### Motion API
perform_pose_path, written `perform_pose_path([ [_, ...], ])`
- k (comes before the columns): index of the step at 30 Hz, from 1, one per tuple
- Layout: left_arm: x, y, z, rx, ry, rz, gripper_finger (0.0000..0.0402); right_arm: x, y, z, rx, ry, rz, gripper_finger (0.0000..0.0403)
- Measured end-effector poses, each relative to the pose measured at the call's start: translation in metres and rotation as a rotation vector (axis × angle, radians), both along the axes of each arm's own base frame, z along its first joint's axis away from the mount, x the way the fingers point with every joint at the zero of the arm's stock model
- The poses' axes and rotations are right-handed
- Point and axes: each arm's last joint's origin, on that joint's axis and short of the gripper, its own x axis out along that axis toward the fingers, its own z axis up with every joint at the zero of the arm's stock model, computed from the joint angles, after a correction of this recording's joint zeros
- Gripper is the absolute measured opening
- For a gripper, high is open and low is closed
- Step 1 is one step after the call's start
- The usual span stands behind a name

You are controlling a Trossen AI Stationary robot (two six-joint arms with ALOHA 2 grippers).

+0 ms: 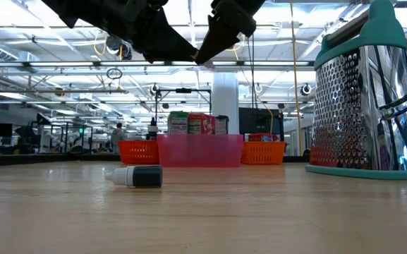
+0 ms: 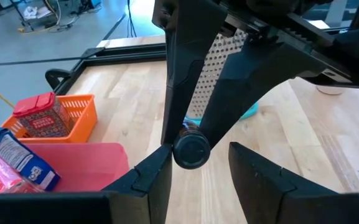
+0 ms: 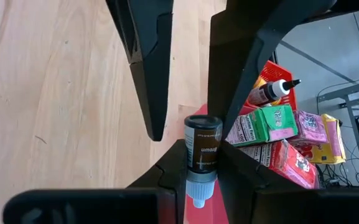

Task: Pick & Place Kitchen Items
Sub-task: Put the small black food coloring bottle into the red bin

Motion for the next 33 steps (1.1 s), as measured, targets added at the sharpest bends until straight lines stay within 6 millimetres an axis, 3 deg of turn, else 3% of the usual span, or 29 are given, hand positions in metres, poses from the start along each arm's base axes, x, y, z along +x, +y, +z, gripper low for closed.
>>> perform_pose_path([
  [4, 0.0002, 0.0002, 0.0005, 0.0, -0.007, 0.004, 0.0127, -0.0001, 0.0001, 0.0002, 0.0, 0.0, 0.001, 0.0059],
  [10, 0.0, -0.0001, -0.0003, -0.003, -0.002, 0.0, 0.0033, -0.0004, 0.0008, -0.0001, 0.042, 0.004, 0.019, 0.0059],
  [23, 0.0001, 0.0001, -0.0003, -0.024, -0.007, 0.019, 0.0025, -0.0004, 0.0009, -0.0001, 0.047, 0.003, 0.019, 0.006],
  [33, 0.0001, -0.0025, -0.0001, -0.024, -0.01, 0.051, 0.0016, -0.0024, 0.0007, -0.0016, 0.04, 0.034, 0.021, 0.0123],
])
